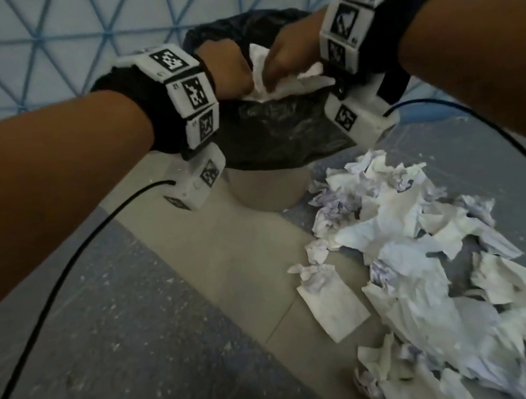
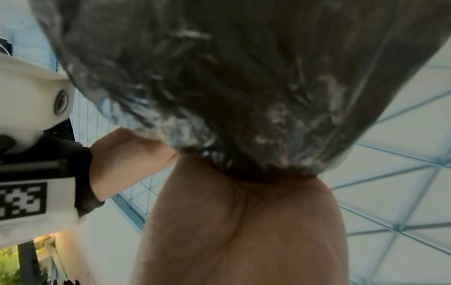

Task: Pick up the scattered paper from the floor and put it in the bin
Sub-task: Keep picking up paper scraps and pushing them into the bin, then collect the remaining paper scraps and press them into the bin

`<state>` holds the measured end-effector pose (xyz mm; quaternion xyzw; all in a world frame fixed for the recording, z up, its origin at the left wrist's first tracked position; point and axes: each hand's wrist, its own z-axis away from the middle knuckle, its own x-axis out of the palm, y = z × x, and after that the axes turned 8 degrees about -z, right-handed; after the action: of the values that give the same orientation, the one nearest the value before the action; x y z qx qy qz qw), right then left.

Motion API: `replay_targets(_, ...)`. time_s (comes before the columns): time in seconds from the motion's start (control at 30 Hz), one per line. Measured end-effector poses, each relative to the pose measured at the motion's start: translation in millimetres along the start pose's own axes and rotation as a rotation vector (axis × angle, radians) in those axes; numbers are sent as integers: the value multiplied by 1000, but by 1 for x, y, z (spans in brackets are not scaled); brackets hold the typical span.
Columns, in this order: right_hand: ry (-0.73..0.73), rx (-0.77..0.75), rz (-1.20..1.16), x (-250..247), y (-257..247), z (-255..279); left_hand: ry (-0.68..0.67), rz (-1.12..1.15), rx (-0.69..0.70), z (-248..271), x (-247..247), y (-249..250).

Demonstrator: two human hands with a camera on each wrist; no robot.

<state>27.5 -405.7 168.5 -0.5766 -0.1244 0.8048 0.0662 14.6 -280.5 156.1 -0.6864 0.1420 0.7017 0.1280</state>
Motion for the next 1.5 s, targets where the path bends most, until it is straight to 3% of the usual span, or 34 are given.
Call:
replay_targets(0.17, 245, -160, -196, 5, -4, 21, 235, 180, 7, 28, 4, -18)
replay_targets(0.3, 472, -205, -182, 22, 13, 63, 517, 229, 159, 70, 26, -24)
replay_targets(0.37, 541, -230, -96, 39, 31, 95, 520, 306, 263, 109, 44, -13)
replay_targets(0.43, 605, -294, -49, 65, 48, 133, 451, 331, 406, 150, 64, -2)
replay_targets(0.5, 539, -394, 5, 102, 62, 175, 281, 298, 563, 186, 92, 8)
replay_targets(0.57, 306, -539, 99, 143, 75, 214, 63, 232, 711, 214, 122, 17)
replay_targets(0.7, -117, -831, 295, 214, 104, 276, -370, 129, 879, 264, 161, 46)
replay_targets(0.8, -317, -909, 374, 255, 121, 309, -430, 32, 1047, 302, 179, 72)
replay_targets(0.93, -590, -833, 629, 277, 136, 321, -450, -158, 1092, 335, 209, 112)
replay_targets(1.03, -602, -775, 671, 275, 141, 311, -591, -238, 1166, 348, 219, 129)
replay_targets(1.07, -585, -757, 664, 273, 139, 305, -647, -258, 1117, 350, 223, 131)
replay_targets(1.13, -529, -782, 622, 273, 134, 294, -570, -231, 1019, 343, 227, 133)
replay_targets(1.23, -467, -804, 506, 277, 126, 284, -507, -92, 1021, 317, 233, 124)
replay_targets(1.37, -382, -542, 130, 275, 114, 277, -632, 168, 936, 286, 229, 98)
replay_targets(1.43, -353, -422, -24, 269, 111, 273, -571, 279, 891, 279, 223, 85)
replay_targets(1.5, -292, -317, -168, 260, 107, 268, -644, 376, 703, 272, 213, 71)
